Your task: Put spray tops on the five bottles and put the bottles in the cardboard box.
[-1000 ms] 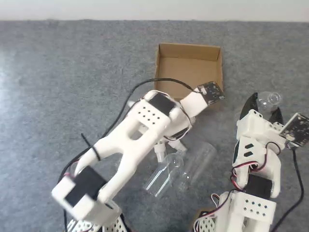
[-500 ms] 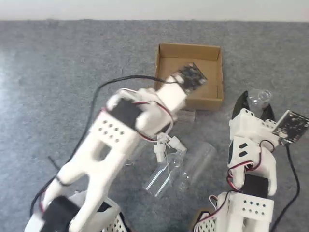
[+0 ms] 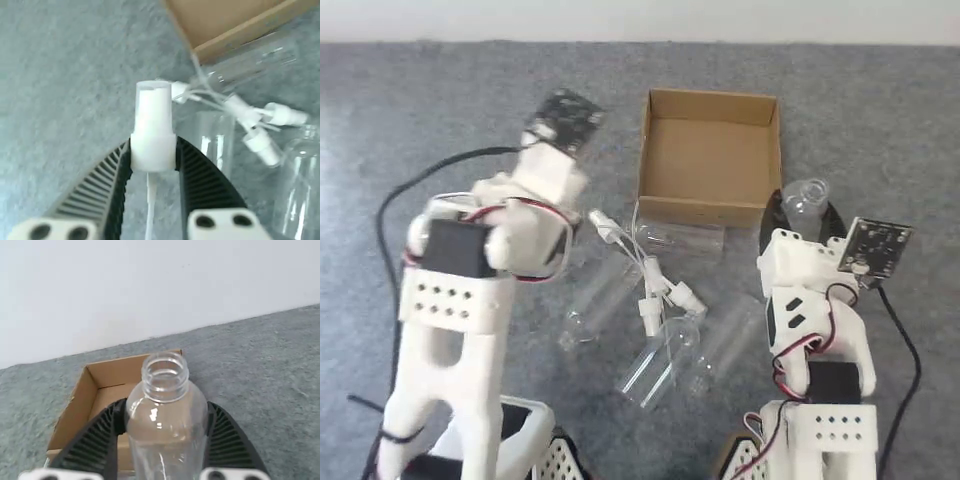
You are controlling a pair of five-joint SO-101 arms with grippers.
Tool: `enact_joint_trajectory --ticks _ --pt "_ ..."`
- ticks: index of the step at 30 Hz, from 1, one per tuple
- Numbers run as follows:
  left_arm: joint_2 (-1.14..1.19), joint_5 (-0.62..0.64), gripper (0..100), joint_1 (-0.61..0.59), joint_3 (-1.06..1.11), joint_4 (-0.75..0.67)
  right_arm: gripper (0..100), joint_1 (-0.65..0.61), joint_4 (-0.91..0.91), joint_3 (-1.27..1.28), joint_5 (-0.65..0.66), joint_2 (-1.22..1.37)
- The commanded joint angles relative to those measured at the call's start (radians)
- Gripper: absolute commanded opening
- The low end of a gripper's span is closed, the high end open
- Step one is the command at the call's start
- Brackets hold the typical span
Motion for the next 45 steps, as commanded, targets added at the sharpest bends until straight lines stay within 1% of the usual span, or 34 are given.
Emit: enact_joint_trajectory --ticks 1,5,7,10,14,19,27,30,32,37,42,45 --pt "-0.026 -0.043 5 -0.146 0.005 0.017 9.1 -0.030 -0.019 -0.014 0.021 -0.019" --pt "-0.005 -0.075 5 -0.241 0.056 0.003 9.1 -0.056 -0.022 -0.002 0.023 -0.019" --pt "0.002 -0.087 5 -0.278 0.099 -0.028 9.1 -0.073 -0.025 0.005 0.038 -0.019" --pt "0.002 -0.114 5 -0.330 0.196 -0.123 9.1 -0.110 -0.019 0.006 0.086 -0.019" --pt "0.002 -0.157 5 -0.381 0.338 -0.255 9.1 -0.147 -0.021 0.018 0.100 -0.019" --pt "0.003 -0.161 5 -0.431 0.484 -0.350 9.1 -0.157 -0.021 0.020 0.100 -0.019" --pt "0.003 -0.163 5 -0.611 0.702 -0.571 9.1 -0.156 -0.025 0.020 0.100 -0.019" --pt "0.003 -0.173 5 -0.661 0.737 -0.600 9.1 -0.156 -0.025 0.020 0.100 -0.019" --pt "0.003 -0.213 5 -0.681 0.750 -0.597 9.1 -0.156 -0.025 0.020 0.100 -0.019" --pt "0.003 -0.232 6 -0.684 0.786 -0.595 9.1 -0.156 -0.025 0.020 0.100 -0.019" --pt "0.003 -0.235 17 -0.684 0.805 -0.594 9.1 -0.156 -0.025 0.020 0.101 -0.019" --pt "0.003 -0.265 19 -0.684 0.806 -0.594 9.1 -0.153 -0.025 0.020 0.101 -0.019"
